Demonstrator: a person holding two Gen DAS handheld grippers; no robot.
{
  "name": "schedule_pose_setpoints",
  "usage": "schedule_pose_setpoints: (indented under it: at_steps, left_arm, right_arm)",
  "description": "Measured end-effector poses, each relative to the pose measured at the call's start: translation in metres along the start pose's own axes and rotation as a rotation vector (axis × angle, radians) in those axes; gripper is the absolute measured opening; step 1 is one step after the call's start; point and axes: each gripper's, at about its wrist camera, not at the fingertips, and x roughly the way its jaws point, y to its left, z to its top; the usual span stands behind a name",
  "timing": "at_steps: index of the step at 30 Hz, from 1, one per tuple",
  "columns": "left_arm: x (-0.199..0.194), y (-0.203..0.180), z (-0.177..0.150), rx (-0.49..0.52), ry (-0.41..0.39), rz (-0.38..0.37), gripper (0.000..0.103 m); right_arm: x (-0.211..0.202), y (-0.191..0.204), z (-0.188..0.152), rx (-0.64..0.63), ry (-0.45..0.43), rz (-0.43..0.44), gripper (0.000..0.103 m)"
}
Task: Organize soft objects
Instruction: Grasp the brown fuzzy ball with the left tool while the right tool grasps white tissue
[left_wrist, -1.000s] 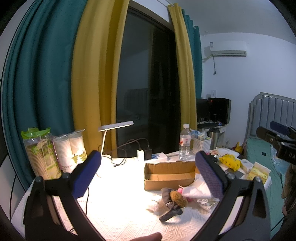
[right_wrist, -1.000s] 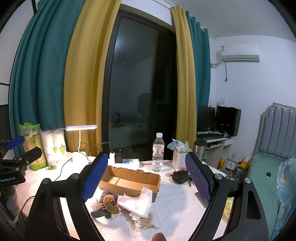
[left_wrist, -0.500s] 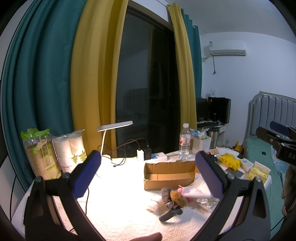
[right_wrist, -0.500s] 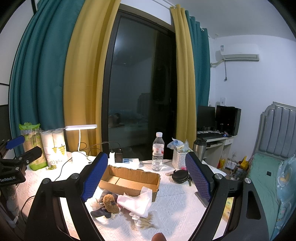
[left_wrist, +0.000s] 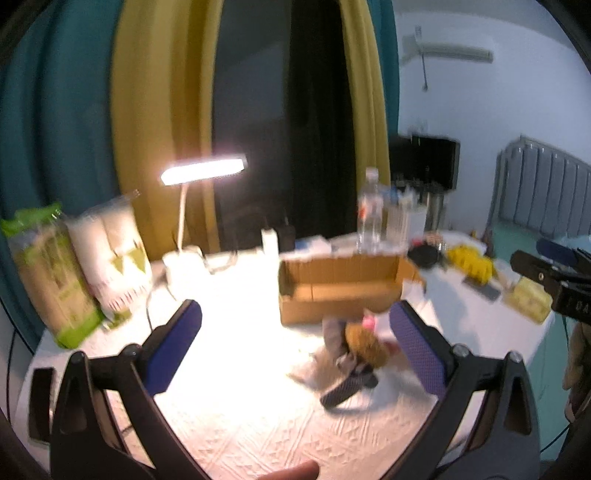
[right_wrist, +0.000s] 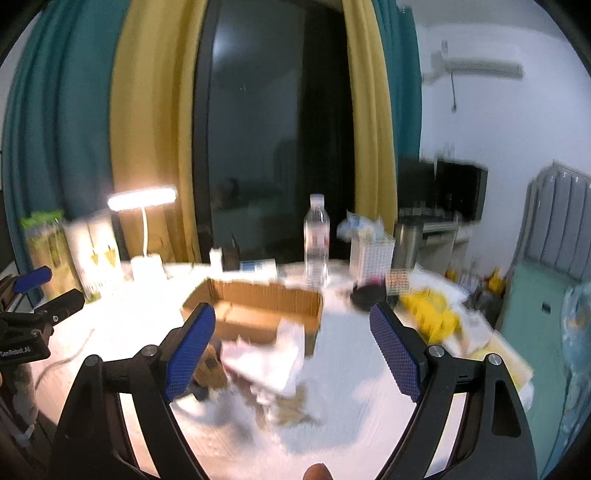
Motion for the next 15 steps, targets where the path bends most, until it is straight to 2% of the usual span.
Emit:
schedule_pose_setpoints:
  at_steps: [9, 15]
  left_arm:
    - [0.078, -0.01, -0.039, 0.015, 0.195, -0.007, 0.102]
    - [0.111, -0.018, -0.046, 0.015, 0.259, -0.048, 0.102]
  right_arm:
    - [0.07, -0.018, -0.031, 0.031, 0.166, 0.022, 0.088]
    - [0.107, -0.02, -0.043, 0.027, 0.242, 0.059, 0.088]
